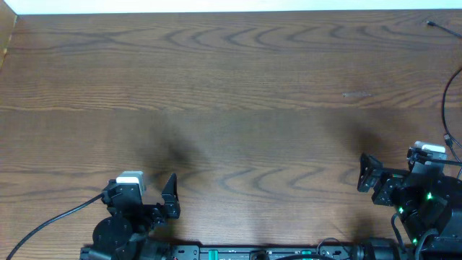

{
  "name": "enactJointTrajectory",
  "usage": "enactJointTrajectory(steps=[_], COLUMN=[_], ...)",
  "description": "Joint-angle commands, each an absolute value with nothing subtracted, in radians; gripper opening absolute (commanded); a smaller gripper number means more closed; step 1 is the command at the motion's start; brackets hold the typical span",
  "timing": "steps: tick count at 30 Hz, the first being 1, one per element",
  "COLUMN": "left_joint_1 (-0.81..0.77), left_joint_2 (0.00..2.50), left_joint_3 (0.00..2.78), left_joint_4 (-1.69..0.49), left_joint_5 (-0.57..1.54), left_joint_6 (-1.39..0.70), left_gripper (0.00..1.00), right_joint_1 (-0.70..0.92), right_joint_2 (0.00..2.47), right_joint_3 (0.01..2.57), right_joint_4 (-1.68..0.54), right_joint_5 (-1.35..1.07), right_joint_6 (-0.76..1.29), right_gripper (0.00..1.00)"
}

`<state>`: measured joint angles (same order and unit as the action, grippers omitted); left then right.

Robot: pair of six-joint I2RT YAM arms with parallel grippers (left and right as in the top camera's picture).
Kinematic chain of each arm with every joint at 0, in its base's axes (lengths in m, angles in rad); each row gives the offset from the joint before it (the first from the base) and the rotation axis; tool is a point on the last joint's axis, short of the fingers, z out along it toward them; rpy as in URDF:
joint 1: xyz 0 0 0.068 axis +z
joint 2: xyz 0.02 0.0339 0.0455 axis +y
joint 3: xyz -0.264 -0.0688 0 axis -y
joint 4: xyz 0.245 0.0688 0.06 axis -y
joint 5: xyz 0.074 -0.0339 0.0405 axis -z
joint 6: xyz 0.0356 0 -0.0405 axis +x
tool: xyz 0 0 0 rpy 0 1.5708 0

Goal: Untangle cables

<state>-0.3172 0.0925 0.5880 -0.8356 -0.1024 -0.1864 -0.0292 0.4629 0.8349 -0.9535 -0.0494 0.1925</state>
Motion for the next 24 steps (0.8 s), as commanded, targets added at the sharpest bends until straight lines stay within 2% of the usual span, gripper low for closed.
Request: enactJointTrajectory(steps=[1,16,24], left_joint_1=[-0.32,-0.32,-0.32], left_joint_2=[0.088,0.088,0.088], left_joint_3=[0.586,0.586,0.586], left_joint_4=[-0.834,-0.837,-0.837], left_joint_5=[-0.089,-0.089,-0.089], left_joint_6=[-0.169,-0.169,-0.169], left_gripper=[0.98,0.98,0.98], right_joint_1=[-0.025,-0.025,-0.025], right_joint_2=[0.465,0.465,0.465], right_joint_3=[0.829,0.828,0.828], right_joint_4=[-0.97,-1.036,-1.14], right_joint_5=[-0.036,-0.036,-0.036], right_joint_6=[0.179,0.189,0.189], right_gripper=[0.99,0.99,0.99])
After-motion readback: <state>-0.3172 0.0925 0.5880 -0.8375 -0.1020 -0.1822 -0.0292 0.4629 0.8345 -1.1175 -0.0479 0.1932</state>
